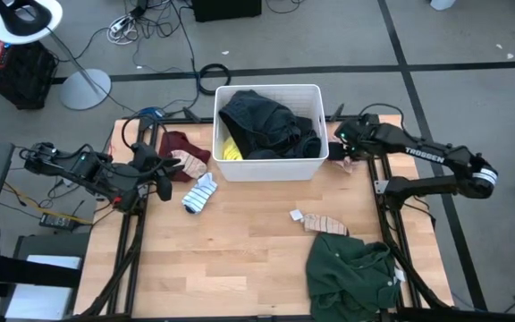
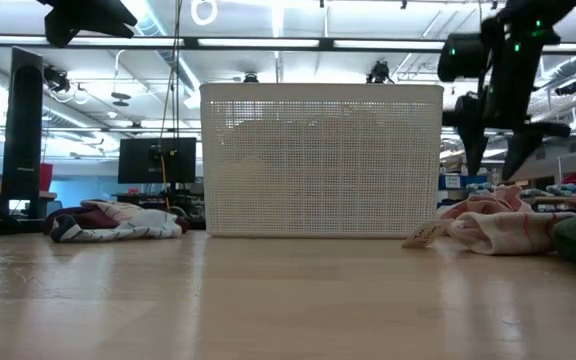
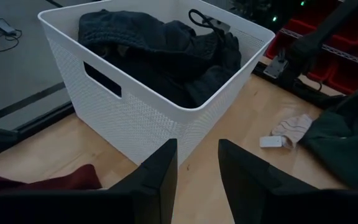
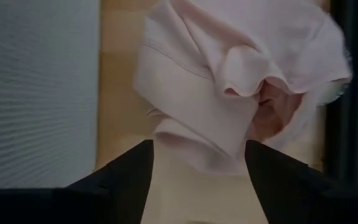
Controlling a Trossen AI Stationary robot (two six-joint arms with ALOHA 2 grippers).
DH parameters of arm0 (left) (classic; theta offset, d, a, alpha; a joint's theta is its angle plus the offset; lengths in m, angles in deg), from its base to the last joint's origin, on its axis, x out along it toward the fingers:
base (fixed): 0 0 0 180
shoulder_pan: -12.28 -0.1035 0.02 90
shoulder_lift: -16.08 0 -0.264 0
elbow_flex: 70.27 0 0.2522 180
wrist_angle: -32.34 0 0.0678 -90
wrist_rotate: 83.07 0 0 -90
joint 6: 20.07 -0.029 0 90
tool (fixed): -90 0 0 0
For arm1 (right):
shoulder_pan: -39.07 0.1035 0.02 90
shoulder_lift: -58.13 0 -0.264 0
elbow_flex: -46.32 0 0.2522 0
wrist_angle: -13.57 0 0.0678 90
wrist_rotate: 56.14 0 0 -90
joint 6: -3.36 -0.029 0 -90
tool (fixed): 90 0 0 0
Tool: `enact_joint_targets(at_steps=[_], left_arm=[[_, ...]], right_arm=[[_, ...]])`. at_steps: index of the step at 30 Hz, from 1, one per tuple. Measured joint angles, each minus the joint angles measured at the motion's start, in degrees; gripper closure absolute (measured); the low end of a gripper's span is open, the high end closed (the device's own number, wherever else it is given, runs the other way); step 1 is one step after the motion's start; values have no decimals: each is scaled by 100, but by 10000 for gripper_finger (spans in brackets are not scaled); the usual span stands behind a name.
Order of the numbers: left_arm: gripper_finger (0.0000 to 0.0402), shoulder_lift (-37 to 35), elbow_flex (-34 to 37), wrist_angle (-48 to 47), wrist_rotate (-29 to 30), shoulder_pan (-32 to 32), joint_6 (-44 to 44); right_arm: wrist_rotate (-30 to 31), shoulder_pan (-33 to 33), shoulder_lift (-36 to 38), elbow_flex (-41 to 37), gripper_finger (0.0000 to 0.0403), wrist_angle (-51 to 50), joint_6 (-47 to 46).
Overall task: Sort clothes
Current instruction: Put the pink underwear into the white bin
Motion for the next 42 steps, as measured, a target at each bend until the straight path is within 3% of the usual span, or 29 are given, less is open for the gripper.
enact_joint_targets(at_steps=[6,10,14,21,30,38,42], left_arm=[[280,0,0,-7,0,-1,114],[280,0,1,-4,2,-1,124],[280,0,2,-3,10,0,126],[280,0,1,-5,26,1,126],[280,0,0,-9,28,2,59],[280,0,0,-14,31,-1,-103],[280,0,1,-14,33,1,-201]], right_arm=[[-4,-55,-69,-592,143,860,-44],[197,-60,-171,-700,171,1169,-30],[262,-116,-319,-706,232,1209,28],[142,-119,-417,-707,389,1175,167],[54,115,-123,-447,399,718,79],[1080,433,260,869,401,-512,74],[1519,626,354,1785,402,-639,279]])
